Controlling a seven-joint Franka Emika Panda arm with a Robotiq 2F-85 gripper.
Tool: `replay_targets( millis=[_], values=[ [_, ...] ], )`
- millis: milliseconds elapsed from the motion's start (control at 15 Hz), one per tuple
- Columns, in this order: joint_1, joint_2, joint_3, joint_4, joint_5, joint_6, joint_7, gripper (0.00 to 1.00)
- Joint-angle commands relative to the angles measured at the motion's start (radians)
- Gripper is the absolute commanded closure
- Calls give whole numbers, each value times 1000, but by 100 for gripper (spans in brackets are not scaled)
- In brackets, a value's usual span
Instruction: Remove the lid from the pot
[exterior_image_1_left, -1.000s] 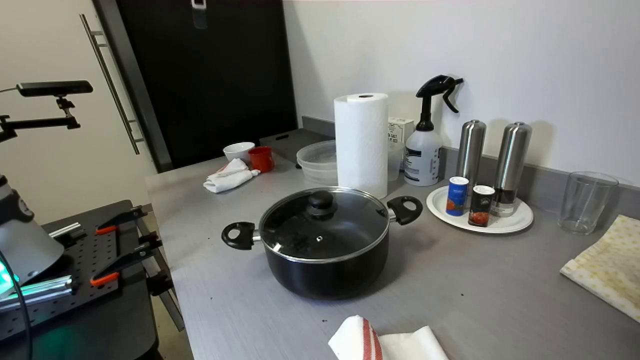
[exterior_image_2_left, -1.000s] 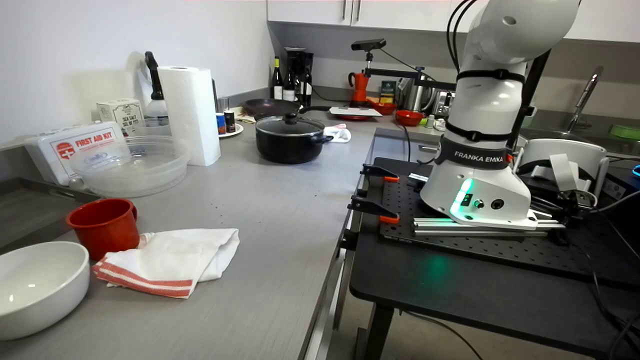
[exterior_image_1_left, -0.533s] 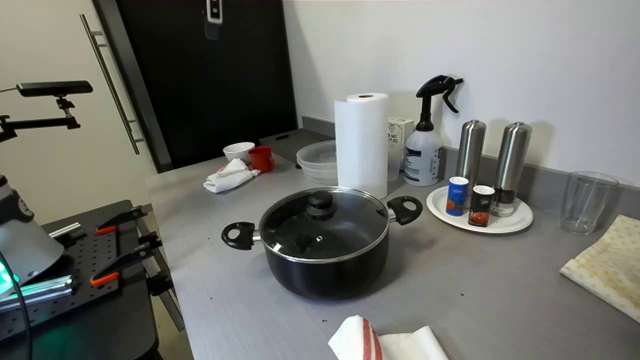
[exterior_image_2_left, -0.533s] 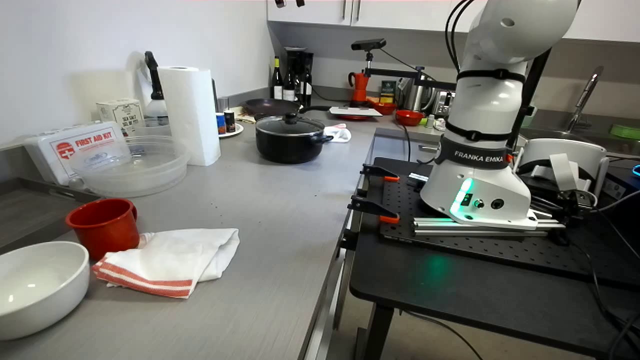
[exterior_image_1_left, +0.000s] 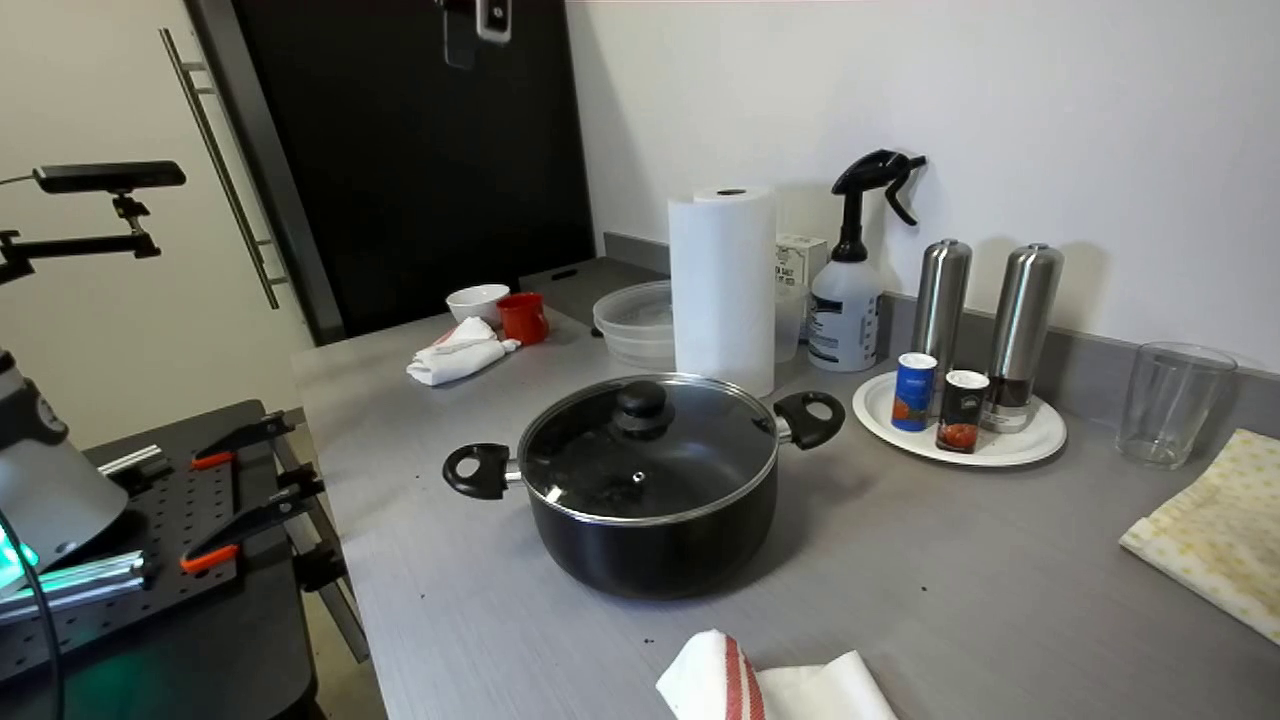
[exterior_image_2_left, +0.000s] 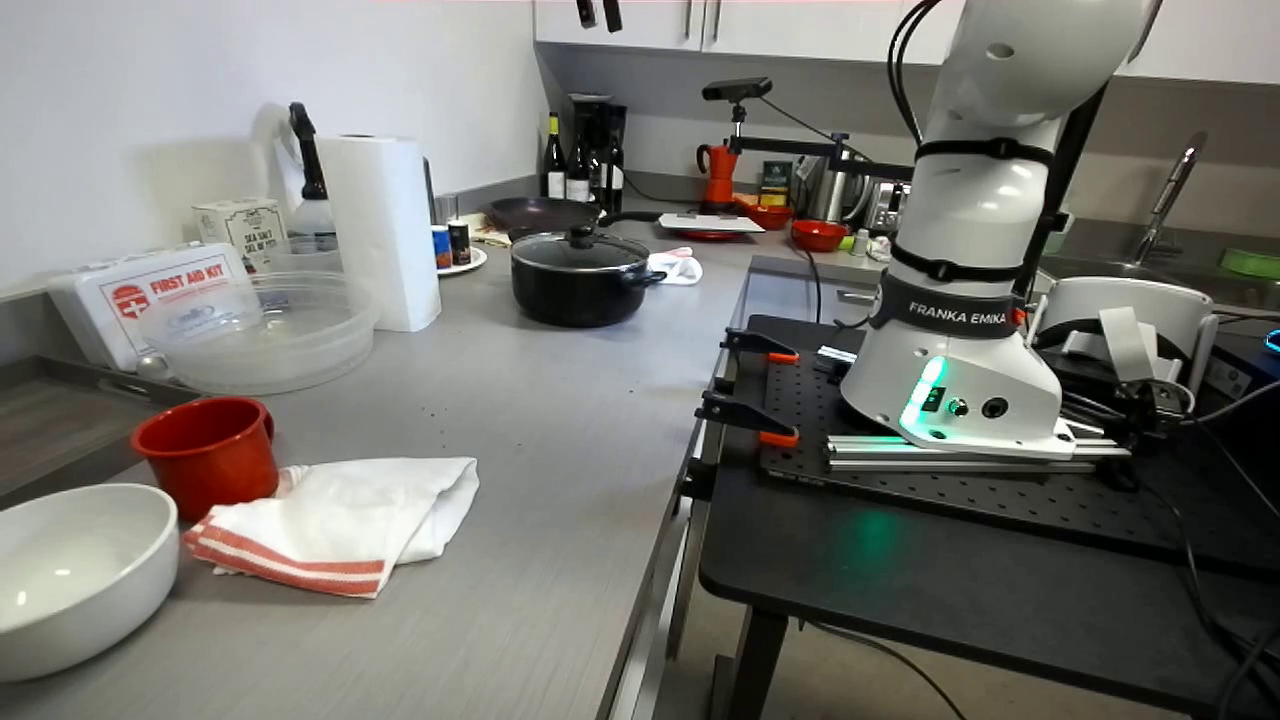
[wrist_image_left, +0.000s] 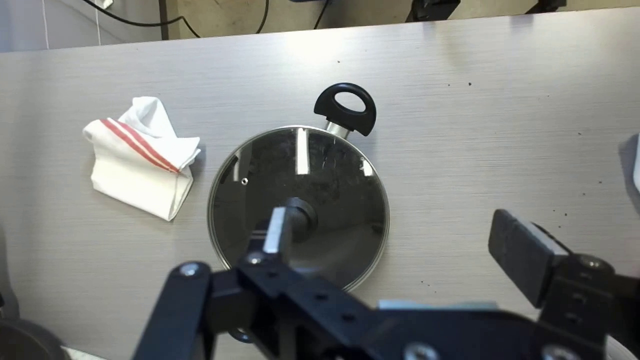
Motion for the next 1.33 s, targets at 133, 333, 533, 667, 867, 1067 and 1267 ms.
replay_targets(
  millis=[133,333,533,667,867,1067,1267],
  values=[
    [-58,172,-37,166,78,-29,-212,0],
    [-98,257,-33,232,122,-42,-305,0],
    [-135,338,-21,287,160,-37,-372,0],
    [-155,388,-13,318,171,-30,-395,0],
    [-177,450,-1,345,171,-7,-406,0],
    [-189,489,10,339,156,41,-398,0],
    [-197,511,17,316,146,108,-396,0]
  ],
)
